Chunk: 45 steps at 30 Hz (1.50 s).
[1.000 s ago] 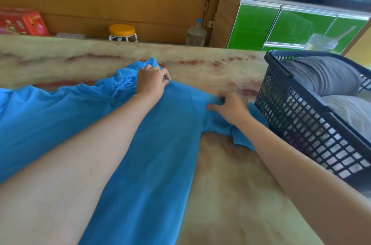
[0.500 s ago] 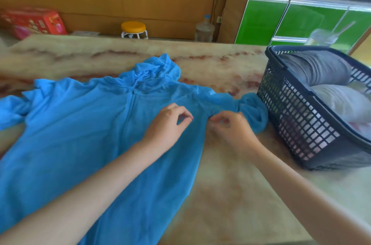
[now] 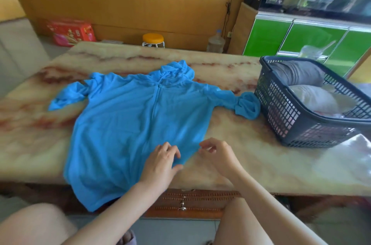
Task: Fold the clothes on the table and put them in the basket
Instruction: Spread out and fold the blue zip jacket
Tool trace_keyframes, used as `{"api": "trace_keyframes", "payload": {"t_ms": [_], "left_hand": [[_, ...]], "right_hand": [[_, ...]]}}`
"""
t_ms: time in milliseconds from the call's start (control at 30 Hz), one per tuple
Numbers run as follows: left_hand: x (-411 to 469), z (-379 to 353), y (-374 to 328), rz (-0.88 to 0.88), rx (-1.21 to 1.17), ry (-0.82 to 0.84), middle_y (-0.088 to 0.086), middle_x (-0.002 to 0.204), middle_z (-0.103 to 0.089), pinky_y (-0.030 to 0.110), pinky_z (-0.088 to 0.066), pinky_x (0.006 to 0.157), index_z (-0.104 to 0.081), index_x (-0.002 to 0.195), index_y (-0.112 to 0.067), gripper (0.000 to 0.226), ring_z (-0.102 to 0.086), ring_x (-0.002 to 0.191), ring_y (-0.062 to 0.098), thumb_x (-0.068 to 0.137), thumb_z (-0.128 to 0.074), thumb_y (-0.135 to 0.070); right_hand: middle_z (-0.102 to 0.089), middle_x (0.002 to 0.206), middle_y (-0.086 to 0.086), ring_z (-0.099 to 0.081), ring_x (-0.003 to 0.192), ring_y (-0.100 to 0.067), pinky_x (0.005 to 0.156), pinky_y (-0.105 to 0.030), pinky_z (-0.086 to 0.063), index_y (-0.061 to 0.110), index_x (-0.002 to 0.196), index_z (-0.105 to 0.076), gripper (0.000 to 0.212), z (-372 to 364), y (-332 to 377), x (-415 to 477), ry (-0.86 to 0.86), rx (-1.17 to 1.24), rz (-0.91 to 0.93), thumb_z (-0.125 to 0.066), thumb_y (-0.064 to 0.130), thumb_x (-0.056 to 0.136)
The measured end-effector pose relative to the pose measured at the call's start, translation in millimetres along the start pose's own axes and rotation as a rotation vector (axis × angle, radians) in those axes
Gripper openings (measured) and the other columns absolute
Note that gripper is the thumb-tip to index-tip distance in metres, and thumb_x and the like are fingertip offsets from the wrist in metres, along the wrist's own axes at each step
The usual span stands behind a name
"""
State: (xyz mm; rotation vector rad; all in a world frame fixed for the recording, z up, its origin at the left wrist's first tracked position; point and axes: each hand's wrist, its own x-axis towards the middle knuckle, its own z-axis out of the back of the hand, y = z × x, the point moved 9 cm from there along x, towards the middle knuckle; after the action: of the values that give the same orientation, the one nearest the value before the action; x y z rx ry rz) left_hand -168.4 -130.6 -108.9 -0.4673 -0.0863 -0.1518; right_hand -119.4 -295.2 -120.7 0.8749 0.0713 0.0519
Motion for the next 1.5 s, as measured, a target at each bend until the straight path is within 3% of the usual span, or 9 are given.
{"api": "trace_keyframes", "payload": {"t_ms": [133, 333, 433, 533, 800, 1000, 1233, 1433, 1500], "left_hand": [[-0.5, 14.0, 19.5, 0.117, -0.194, -0.112, -0.007, 0.081, -0.055, 0.031, -0.041, 0.07, -0.057, 0.08, -0.017, 0.012, -0.054, 0.082, 0.017, 0.087, -0.066, -0.023], [0.7, 16.9, 67.4, 0.595, -1.038, -0.181, 0.013, 0.092, -0.059, 0.047, -0.051, 0.082, -0.054, 0.09, -0.014, 0.009, -0.057, 0.082, 0.026, 0.096, -0.053, -0.021], [1.4, 18.1, 69.5, 0.633, -1.214, -0.164, 0.008, 0.093, -0.063, 0.038, -0.052, 0.076, -0.054, 0.106, -0.008, 0.015, -0.06, 0.08, 0.02, 0.099, -0.048, -0.02], [0.4, 22.1, 76.4, 0.648, -1.19, -0.186, 0.013, 0.103, -0.064, 0.044, -0.051, 0.086, -0.055, 0.111, -0.005, 0.021, -0.062, 0.088, 0.023, 0.098, -0.05, -0.021], [-3.3, 28.6, 95.2, 0.654, -1.11, -0.229, 0.011, 0.096, -0.061, 0.04, -0.053, 0.075, -0.056, 0.094, -0.011, 0.011, -0.06, 0.081, 0.023, 0.097, -0.052, -0.02], [-5.3, 32.0, 100.8, 0.632, -1.077, -0.24, 0.012, 0.092, -0.062, 0.046, -0.053, 0.082, -0.057, 0.087, -0.012, 0.012, -0.061, 0.079, 0.024, 0.095, -0.055, -0.02], [-3.6, 41.5, 92.0, 0.562, -1.019, -0.249, 0.006, 0.088, -0.063, 0.036, -0.053, 0.069, -0.058, 0.088, -0.013, 0.011, -0.059, 0.077, 0.02, 0.095, -0.055, -0.021], [-0.6, 31.2, 64.9, 0.457, -0.823, -0.129, 0.009, 0.091, -0.068, 0.045, -0.057, 0.075, -0.061, 0.083, -0.016, 0.009, -0.065, 0.085, 0.026, 0.091, -0.06, -0.019], [-3.1, 22.2, 53.2, 0.401, -0.702, -0.088, 0.0, 0.084, -0.068, 0.046, -0.056, 0.076, -0.061, 0.077, -0.023, 0.012, -0.065, 0.083, 0.023, 0.088, -0.064, -0.019]], "right_hand": [[-0.066, 0.09, 0.006, -0.05, 0.064, 0.002, 0.062, -0.009, -0.04, 0.021, 0.096, -0.071, 0.015, -5.8, -0.1, -19.9, 0.016, 0.02, -0.009, -0.071, 0.015, 0.083], [-0.067, 0.088, 0.005, -0.055, 0.07, 0.003, 0.063, -0.006, -0.04, 0.019, 0.101, -0.069, 0.018, -16.6, 4.4, -30.2, 0.024, 0.163, -0.046, -0.071, 0.017, 0.084], [-0.071, 0.091, 0.001, -0.063, 0.075, -0.008, 0.07, -0.02, -0.048, 0.016, 0.108, -0.068, 0.025, -34.7, 17.4, -30.6, 0.075, 0.283, -0.094, -0.07, 0.026, 0.085], [-0.072, 0.087, 0.0, -0.066, 0.071, -0.012, 0.073, -0.034, -0.055, 0.01, 0.111, -0.067, 0.029, -58.2, 27.6, -28.6, 0.096, 0.318, -0.147, -0.069, 0.025, 0.086], [-0.061, 0.102, 0.007, -0.058, 0.1, -0.017, 0.07, -0.026, -0.038, 0.028, 0.103, -0.064, 0.024, -61.9, 42.2, -31.7, -0.05, -0.147, -0.187, -0.069, 0.038, 0.082], [-0.058, 0.103, 0.006, -0.052, 0.103, -0.016, 0.068, -0.026, -0.034, 0.026, 0.096, -0.065, 0.012, -64.7, 48.7, -27.8, -0.091, -0.243, -0.135, -0.061, 0.035, 0.089], [-0.053, 0.096, 0.004, -0.05, 0.093, -0.018, 0.071, -0.03, -0.039, 0.02, 0.085, -0.056, 0.011, -28.0, 38.2, -51.8, -0.135, -0.245, -0.088, -0.049, 0.026, 0.092], [-0.055, 0.076, 0.002, -0.043, 0.095, -0.023, 0.072, -0.03, -0.036, 0.016, 0.072, -0.05, 0.014, -23.9, 2.5, -93.0, 0.227, -0.374, -0.156, -0.048, 0.023, 0.085], [-0.055, 0.082, 0.006, -0.046, 0.096, -0.022, 0.074, -0.029, -0.035, 0.02, 0.077, -0.051, 0.011, -24.1, 1.9, -91.7, 0.2, -0.343, -0.119, -0.054, 0.028, 0.084]]}}
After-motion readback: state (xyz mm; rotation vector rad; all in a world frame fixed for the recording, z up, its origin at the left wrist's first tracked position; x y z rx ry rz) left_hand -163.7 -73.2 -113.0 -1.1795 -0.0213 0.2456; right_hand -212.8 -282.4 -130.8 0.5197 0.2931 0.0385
